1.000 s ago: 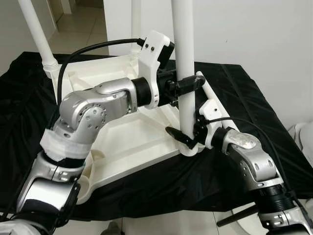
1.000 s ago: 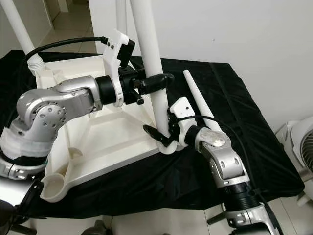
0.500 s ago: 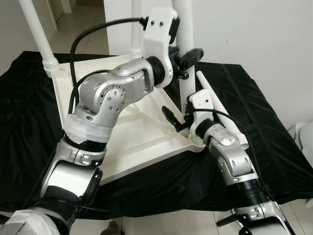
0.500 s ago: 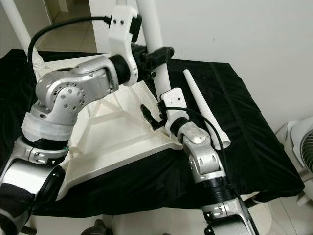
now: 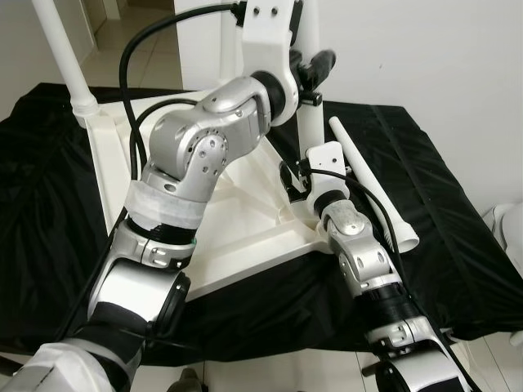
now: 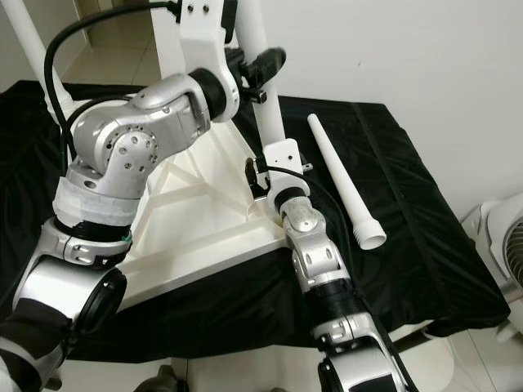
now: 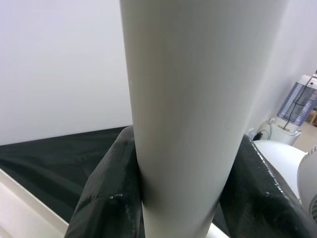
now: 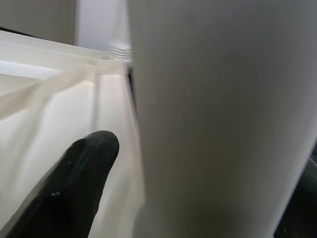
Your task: Building children table
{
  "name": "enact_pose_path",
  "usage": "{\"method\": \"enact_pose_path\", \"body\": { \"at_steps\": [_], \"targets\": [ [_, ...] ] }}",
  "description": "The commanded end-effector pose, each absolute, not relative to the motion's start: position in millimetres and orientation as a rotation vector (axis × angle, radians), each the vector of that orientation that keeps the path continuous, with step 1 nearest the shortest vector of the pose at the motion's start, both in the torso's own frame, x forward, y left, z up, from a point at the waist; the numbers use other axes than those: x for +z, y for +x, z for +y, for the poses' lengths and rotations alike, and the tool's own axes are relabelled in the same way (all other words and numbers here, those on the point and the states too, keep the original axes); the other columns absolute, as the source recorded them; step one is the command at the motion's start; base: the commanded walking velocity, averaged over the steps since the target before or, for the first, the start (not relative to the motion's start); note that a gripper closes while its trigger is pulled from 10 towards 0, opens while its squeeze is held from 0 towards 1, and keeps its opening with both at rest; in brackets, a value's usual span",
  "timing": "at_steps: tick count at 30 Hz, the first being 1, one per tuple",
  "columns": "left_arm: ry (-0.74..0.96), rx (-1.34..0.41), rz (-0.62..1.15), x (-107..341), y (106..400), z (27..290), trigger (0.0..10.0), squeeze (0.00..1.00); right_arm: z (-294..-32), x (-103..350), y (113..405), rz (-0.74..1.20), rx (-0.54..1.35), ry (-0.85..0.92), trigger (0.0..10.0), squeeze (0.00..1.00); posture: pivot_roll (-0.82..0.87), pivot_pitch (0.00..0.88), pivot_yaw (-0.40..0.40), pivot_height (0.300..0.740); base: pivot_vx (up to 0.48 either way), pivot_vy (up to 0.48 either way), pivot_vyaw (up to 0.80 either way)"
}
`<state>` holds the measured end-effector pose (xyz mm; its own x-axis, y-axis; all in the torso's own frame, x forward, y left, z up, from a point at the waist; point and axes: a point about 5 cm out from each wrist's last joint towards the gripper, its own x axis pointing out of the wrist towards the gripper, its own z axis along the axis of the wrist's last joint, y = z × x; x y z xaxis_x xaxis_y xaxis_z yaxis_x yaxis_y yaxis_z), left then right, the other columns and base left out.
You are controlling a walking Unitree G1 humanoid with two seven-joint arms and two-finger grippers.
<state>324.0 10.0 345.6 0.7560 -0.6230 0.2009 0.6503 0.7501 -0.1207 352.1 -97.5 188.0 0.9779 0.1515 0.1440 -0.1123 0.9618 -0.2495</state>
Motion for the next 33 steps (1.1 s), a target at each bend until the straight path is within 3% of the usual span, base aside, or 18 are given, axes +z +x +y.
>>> {"method": "enact_pose_path", "body": {
  "at_steps": [1, 19, 20, 21, 22, 25, 26, 28, 33],
  "targets": [
    [-0.179, -0.686, -0.183, 353.1, 321.8, 4.9, 10.0, 0.0, -99.3, 185.7, 354.5, -0.156, 0.081, -0.254, 10.0, 0.0, 0.11, 0.016, -0.046, 0.74, 0.0, 0.0, 0.0],
    [-0.178, -0.694, -0.195, 355.7, 315.9, -5.8, 10.0, 0.0, -78.9, 204.0, 355.4, -0.259, 0.024, -0.314, 10.0, 0.0, 0.11, 0.018, -0.043, 0.74, 0.0, 0.0, 0.0],
    [-0.177, -0.696, -0.195, 355.7, 315.6, -6.6, 10.0, 0.0, -77.5, 205.1, 355.1, -0.271, 0.022, -0.332, 8.4, 0.0, 0.11, 0.019, -0.046, 0.74, 0.0, 0.0, 0.0],
    [-0.177, -0.696, -0.195, 355.7, 315.6, -6.6, 10.0, 0.0, -77.5, 205.1, 355.1, -0.271, 0.022, -0.332, 8.4, 0.0, 0.11, 0.019, -0.046, 0.74, 0.0, 0.0, 0.0],
    [-0.178, -0.697, -0.196, 355.8, 315.5, -7.4, 10.0, 0.0, -76.7, 205.9, 355.8, -0.274, 0.018, -0.323, 6.7, 0.0, 0.11, 0.019, -0.046, 0.74, 0.0, 0.0, 0.0],
    [-0.178, -0.697, -0.196, 355.8, 315.5, -7.4, 10.0, 0.0, -76.7, 205.9, 355.8, -0.274, 0.018, -0.323, 6.7, 0.0, 0.11, 0.019, -0.046, 0.74, 0.0, 0.0, 0.0],
    [-0.178, -0.697, -0.196, 355.8, 315.6, -7.7, 10.0, 0.0, -77.0, 206.6, 356.2, -0.279, 0.011, -0.325, 4.8, 0.0, 0.11, 0.018, -0.047, 0.74, 0.0, 0.0, 0.0],
    [-0.18, -0.694, -0.198, 356.1, 315.8, -8.1, 10.0, 0.0, -78.0, 206.2, 357.1, -0.272, -0.004, -0.318, 0.0, 0.0, 0.11, 0.017, -0.048, 0.74, 0.0, 0.0, 0.0],
    [-0.18, -0.689, -0.206, 357.6, 316.3, -7.9, 10.0, 0.0, -79.3, 204.1, 358.0, -0.258, -0.018, -0.308, 0.0, 0.0, 0.11, 0.016, -0.048, 0.74, 0.0, 0.0, 0.0]
  ]
}}
